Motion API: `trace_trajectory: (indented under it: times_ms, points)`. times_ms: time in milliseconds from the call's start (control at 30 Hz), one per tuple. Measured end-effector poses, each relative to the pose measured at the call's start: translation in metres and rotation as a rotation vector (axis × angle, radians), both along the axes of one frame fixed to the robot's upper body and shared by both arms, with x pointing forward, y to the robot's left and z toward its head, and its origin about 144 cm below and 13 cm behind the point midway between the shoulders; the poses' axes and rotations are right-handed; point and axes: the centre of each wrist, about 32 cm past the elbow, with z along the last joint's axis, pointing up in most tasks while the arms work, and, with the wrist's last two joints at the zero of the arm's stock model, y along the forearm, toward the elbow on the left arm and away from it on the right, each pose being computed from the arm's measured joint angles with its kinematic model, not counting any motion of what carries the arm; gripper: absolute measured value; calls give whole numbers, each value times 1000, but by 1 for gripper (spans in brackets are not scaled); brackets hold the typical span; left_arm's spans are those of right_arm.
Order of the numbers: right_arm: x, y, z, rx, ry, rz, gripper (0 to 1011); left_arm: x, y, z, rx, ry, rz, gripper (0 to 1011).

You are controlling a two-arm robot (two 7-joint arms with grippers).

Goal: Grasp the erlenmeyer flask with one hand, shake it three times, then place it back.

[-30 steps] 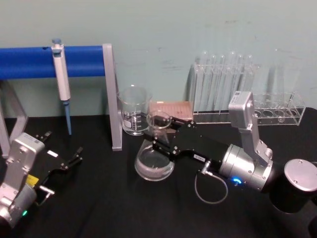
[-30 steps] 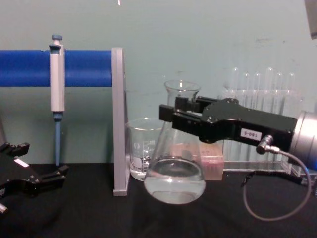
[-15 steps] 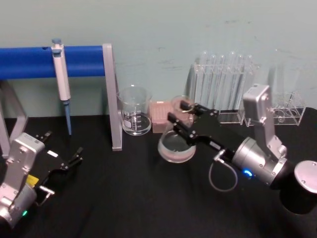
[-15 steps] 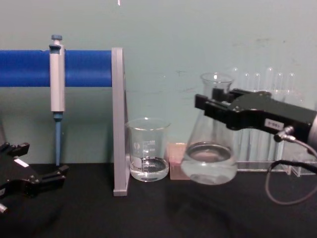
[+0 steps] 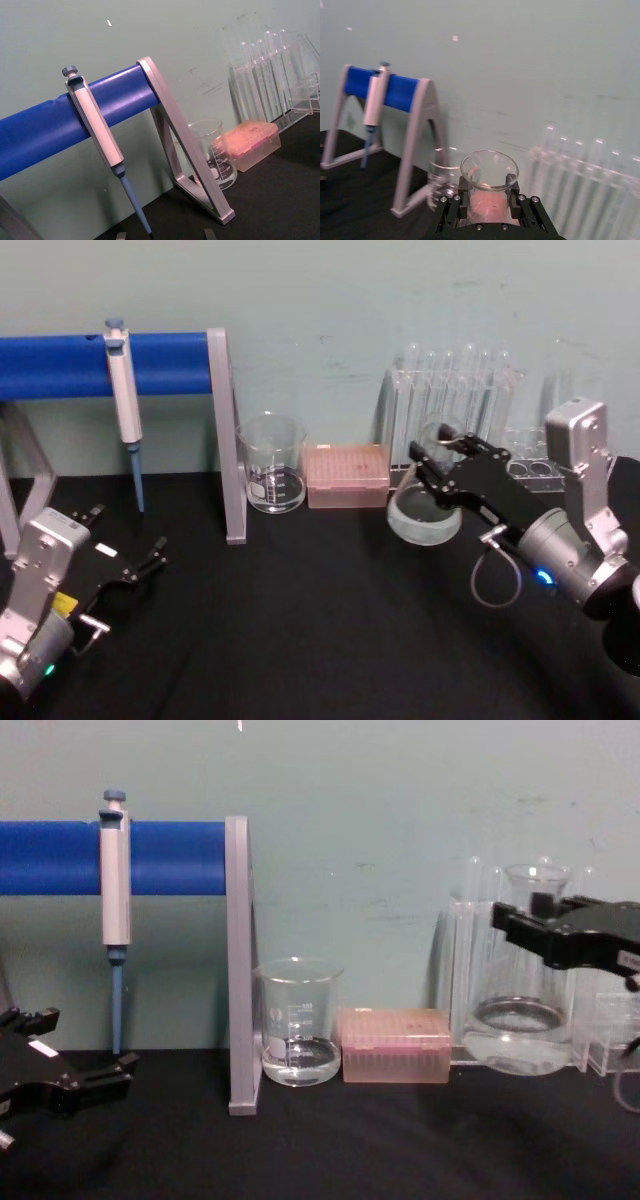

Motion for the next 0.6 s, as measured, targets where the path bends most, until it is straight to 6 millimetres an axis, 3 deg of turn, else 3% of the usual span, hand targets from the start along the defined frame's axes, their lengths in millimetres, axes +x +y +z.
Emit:
trace_trajectory:
  times_ms: [267,600]
  points:
    - [-3,-12,-1,5,1,-94,457,0,0,0,0,0,0,1001]
    - [-4,-13,-1,3,-3,-101,458,0,0,0,0,0,0,1001]
